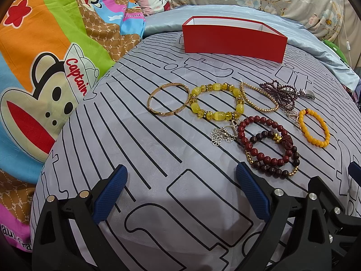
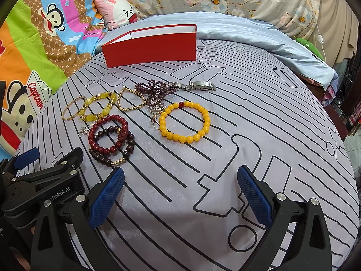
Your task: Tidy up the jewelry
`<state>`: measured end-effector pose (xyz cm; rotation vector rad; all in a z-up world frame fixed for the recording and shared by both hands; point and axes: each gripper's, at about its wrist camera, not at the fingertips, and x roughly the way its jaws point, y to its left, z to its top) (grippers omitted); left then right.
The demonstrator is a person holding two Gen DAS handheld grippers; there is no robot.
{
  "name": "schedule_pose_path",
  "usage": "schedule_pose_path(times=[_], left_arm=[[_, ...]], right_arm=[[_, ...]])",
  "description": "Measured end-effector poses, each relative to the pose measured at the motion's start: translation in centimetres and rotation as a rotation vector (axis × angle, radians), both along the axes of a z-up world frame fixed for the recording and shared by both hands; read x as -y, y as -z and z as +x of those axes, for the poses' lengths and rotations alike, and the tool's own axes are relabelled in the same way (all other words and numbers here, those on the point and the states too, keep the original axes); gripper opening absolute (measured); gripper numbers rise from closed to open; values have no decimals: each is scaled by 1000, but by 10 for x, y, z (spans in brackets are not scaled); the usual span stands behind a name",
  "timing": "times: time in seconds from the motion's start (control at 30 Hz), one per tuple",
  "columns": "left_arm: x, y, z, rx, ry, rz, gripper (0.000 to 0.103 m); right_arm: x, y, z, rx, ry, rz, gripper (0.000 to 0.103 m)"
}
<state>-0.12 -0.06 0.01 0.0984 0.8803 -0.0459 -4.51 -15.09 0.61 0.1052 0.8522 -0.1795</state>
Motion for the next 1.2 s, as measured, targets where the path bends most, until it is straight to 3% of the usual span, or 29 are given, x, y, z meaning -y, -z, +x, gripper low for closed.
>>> schedule_pose_path(times=[0.2, 0.37, 0.53, 0.67, 0.73, 0.97, 1.2], left_arm=[[5, 1, -1, -3, 1, -4, 94], [-15, 0, 4, 4, -14, -42, 95], [-33, -1, 12, -44, -50, 0, 95], [-46, -6, 23, -59, -75, -49, 95], [-43, -7, 27, -89, -69, -24, 95], [-40, -12, 38, -42, -51, -41, 95], [-51, -7, 51, -33, -75, -60, 95]], right_arm=[[0, 0, 1, -1, -1, 1, 98], [-1, 1, -3, 7, -1, -4, 98], [5, 0, -5, -11, 7, -7, 98], [15, -5, -2, -5, 28, -12, 98], [21, -8, 1, -4, 38, -7, 98], [29, -16, 15, -11, 40, 24, 98], [26, -12, 34, -41, 0, 41, 79]])
